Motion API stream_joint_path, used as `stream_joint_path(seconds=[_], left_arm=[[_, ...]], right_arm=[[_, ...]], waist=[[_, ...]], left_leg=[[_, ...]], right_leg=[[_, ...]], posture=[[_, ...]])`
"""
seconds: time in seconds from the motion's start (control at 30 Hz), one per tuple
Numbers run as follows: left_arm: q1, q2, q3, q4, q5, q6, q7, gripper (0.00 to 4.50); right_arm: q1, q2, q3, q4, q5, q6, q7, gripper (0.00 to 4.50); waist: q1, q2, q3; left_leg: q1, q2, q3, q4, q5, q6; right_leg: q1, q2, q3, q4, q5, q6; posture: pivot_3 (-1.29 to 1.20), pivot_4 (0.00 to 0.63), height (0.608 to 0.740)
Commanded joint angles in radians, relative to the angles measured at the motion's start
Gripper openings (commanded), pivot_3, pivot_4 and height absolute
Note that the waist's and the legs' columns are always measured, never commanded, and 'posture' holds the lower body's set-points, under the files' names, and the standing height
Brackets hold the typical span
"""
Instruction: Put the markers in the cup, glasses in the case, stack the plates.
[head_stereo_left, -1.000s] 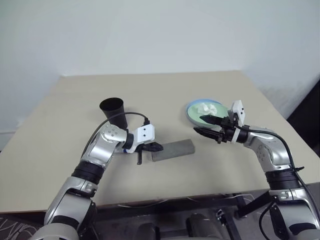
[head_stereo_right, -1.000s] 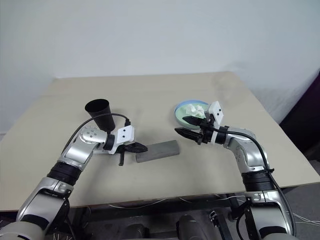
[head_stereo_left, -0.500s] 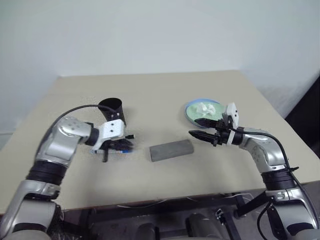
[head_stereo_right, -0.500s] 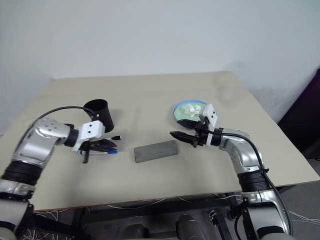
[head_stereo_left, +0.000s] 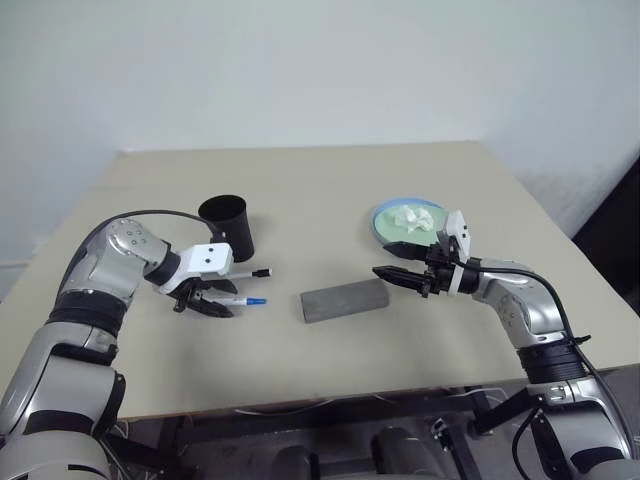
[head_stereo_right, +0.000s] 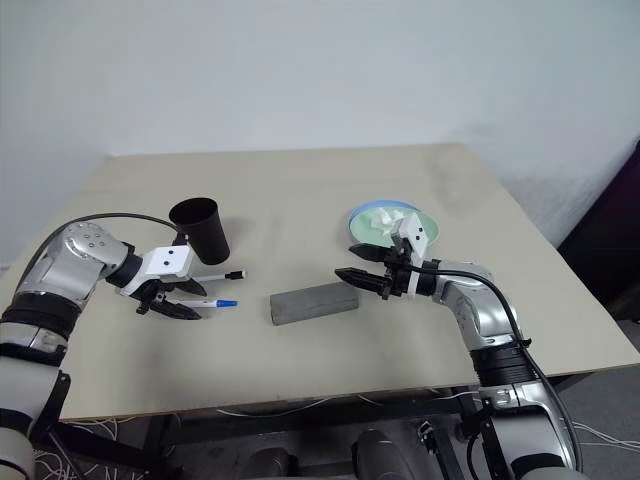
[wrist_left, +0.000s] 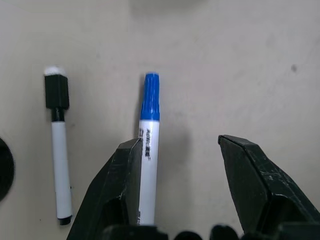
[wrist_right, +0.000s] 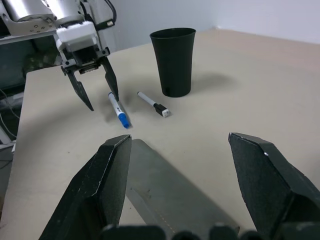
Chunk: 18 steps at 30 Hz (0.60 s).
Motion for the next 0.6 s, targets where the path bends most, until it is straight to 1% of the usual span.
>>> stream_joint_path(seconds=[0.03,0.3,0.4,0.5,0.57,0.6], left_arm=[[-0.056,-0.011,-0.033,0.080,0.065,-0.070,0.003,2.52],[-0.101,-0.052,-0.069,0.205,0.141,-0.147,0.023,2.52],[-0.105,-0.060,-0.069,0.229,0.152,-0.160,0.030,1.90],[-0.107,-0.064,-0.066,0.244,0.156,-0.167,0.037,0.91],[-0.107,-0.066,-0.064,0.256,0.161,-0.174,0.050,0.14],[-0.107,-0.067,-0.063,0.265,0.166,-0.177,0.058,0.02]], right_arm=[[-0.012,-0.002,-0.020,-0.027,0.010,-0.011,-0.009,3.36],[-0.007,-0.006,-0.020,-0.030,0.012,-0.010,-0.016,3.36],[-0.007,-0.007,-0.020,-0.031,0.013,-0.009,-0.015,3.36],[-0.011,-0.010,-0.020,-0.030,0.012,-0.006,-0.014,3.36],[-0.014,-0.011,-0.019,-0.029,0.011,-0.005,-0.013,3.36],[-0.017,-0.011,-0.018,-0.027,0.011,-0.004,-0.013,3.36]], waist=[[0.000,0.000,0.000],[0.000,0.000,0.000],[0.000,0.000,0.000],[0.000,0.000,-0.001],[0.000,0.000,0.000],[0.000,0.000,0.000]], left_leg=[[0.000,0.000,0.000,0.000,0.000,0.000],[0.001,0.000,0.000,0.000,0.000,0.000],[0.001,0.000,0.000,0.000,0.000,0.000],[0.001,0.000,0.000,0.000,0.000,0.000],[0.002,0.000,0.000,0.001,0.000,0.000],[0.001,0.000,0.000,0.001,0.000,0.000]], right_leg=[[0.000,0.000,0.000,0.000,0.000,0.000],[0.001,0.000,0.000,0.001,0.000,0.000],[0.001,0.000,0.000,0.001,0.000,0.000],[0.001,0.000,0.000,0.002,0.000,0.000],[0.001,0.000,0.000,0.003,0.000,0.000],[0.001,0.000,0.000,0.003,0.000,0.000]], posture=[[0.00,0.000,0.740],[0.00,0.000,0.740],[0.00,0.000,0.740],[0.00,0.000,0.740],[0.00,0.000,0.740],[0.00,0.000,0.740]])
